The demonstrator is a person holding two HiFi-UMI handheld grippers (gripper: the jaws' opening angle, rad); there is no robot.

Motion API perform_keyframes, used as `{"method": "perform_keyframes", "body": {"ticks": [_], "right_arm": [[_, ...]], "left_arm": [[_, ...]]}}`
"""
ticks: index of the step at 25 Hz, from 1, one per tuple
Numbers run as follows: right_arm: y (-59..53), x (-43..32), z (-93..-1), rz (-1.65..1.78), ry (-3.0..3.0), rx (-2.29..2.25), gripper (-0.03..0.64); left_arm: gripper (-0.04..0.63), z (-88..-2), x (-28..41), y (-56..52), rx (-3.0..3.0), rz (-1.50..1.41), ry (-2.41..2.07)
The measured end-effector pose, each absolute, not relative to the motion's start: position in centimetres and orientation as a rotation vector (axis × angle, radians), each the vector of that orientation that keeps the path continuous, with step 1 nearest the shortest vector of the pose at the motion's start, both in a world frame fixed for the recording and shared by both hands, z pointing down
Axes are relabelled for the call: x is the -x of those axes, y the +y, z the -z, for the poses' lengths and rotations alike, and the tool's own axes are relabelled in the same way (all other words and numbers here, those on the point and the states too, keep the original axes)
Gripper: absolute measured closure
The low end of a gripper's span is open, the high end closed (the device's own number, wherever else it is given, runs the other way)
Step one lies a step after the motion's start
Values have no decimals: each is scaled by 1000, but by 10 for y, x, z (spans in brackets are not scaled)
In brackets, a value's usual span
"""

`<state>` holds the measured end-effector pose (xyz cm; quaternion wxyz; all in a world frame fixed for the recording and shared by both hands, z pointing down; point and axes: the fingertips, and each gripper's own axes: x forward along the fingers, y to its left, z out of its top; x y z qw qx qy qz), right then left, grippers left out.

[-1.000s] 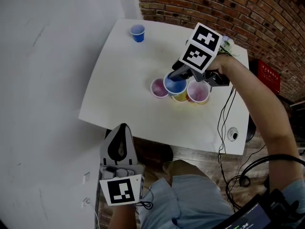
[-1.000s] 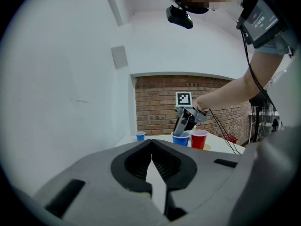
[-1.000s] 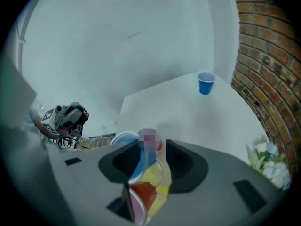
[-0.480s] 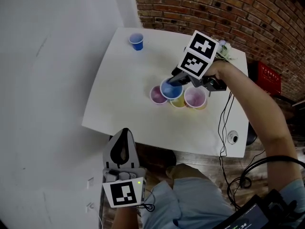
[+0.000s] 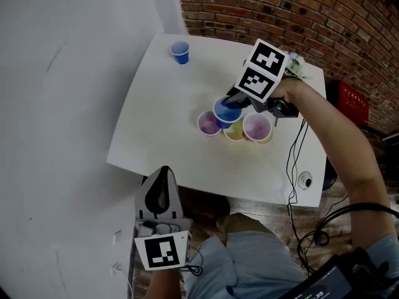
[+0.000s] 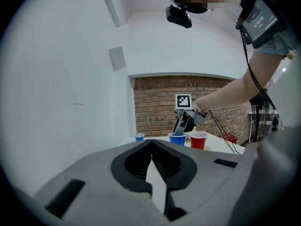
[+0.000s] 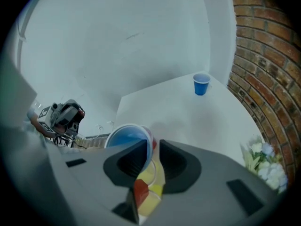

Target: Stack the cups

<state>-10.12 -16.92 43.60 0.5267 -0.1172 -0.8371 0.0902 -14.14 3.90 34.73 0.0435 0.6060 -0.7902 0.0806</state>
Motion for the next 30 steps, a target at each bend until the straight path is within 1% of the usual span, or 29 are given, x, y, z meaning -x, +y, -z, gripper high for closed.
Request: {"method": "perform_keyframes", "body": {"ticks": [2,3,8,17,23,27,30], "right_arm": [[-169,101,-437,-207,-1998,279,566],[-170,101,-438,-205,-1998,278,577],[-169,103,-435,-193,-2005,284,589],[-178,108,-426,-248,-2054,280,591],[-181,108,-395,-322,-2159,275,591],[-184,91,-359,-328,-2247,223,591],[-187,58,-334,-310,-2316,137,591]], "left_arm": [[586,-349,142,40,-1836,-237,-2405],[586,-350,143,40,-1832,-235,-2405],[586,-353,143,39,-1834,-236,-2397],[586,-351,146,30,-1872,-261,-2416],[586,-347,145,23,-1893,-271,-2407],[586,-344,142,20,-1922,-273,-2391],[586,-344,139,19,-1946,-272,-2381]]}}
